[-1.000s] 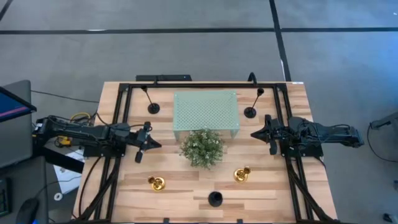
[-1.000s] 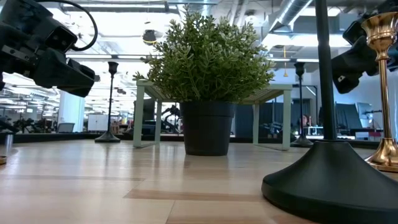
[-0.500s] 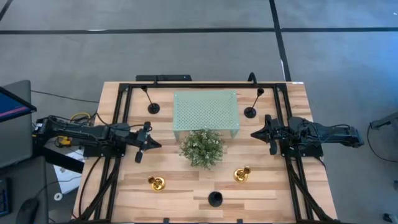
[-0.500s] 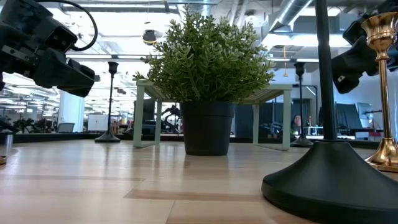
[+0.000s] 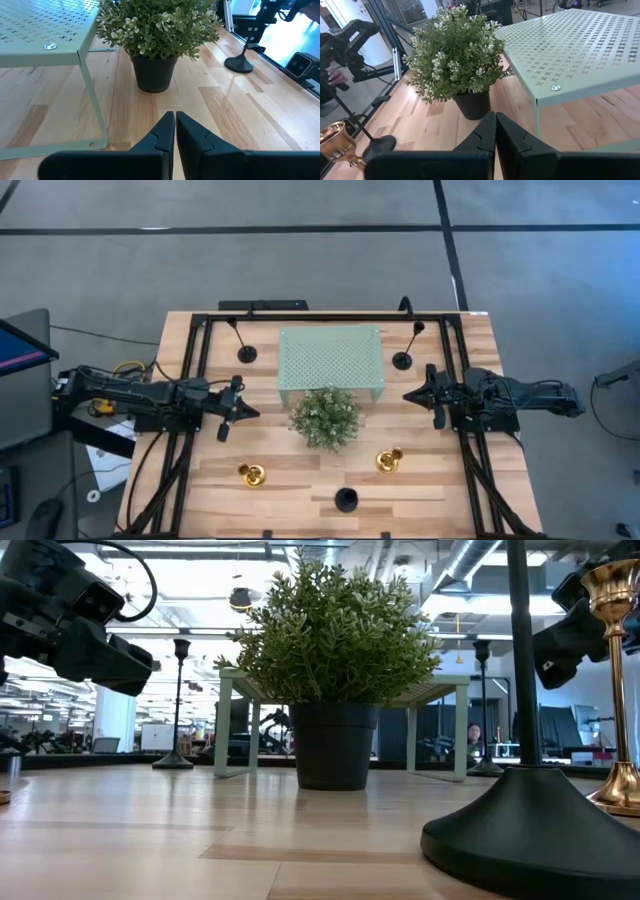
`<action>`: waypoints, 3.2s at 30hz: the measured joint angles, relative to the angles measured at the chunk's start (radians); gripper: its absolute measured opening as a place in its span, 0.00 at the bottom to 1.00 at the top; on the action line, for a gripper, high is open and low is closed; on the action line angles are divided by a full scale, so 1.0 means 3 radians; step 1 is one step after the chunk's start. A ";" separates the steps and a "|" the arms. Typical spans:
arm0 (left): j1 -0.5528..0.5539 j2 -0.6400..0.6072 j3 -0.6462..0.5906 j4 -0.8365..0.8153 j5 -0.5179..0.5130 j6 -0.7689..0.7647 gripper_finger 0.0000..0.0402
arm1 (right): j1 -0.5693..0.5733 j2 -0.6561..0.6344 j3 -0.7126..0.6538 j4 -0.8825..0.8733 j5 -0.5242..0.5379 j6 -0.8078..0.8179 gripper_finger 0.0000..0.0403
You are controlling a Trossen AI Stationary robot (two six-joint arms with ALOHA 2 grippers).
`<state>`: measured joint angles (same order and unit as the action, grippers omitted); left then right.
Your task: Pick & Place candle stick holders
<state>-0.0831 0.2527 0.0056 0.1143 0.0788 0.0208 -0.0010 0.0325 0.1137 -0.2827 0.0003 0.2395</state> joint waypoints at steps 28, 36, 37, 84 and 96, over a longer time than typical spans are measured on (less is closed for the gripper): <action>-0.0001 -0.0001 0.0000 0.0166 0.0000 0.0000 0.04 | 0.0001 0.0000 0.0000 0.0001 0.0001 -0.0009 0.00; 0.0000 0.0000 0.0000 0.0243 0.0001 -0.0010 0.04 | 0.0001 0.0000 0.0000 0.0001 0.0001 -0.0009 0.00; -0.0001 -0.0001 0.0000 0.0270 0.0001 -0.0010 0.04 | 0.0000 -0.0001 0.0001 0.0001 0.0001 -0.0009 0.00; 0.0000 0.0427 0.0323 0.1072 -0.0662 -0.0138 0.01 | 0.0001 0.0059 0.0091 0.0497 0.1326 -0.0021 0.00; 0.0000 0.0850 0.0769 0.0814 -0.1507 0.0181 0.01 | 0.0001 0.0688 0.0569 0.0490 0.1324 -0.0308 0.00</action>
<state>-0.0831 0.5076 0.2365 0.3585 -0.3735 0.0751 -0.0006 0.2388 0.2843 -0.1358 0.3975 0.1471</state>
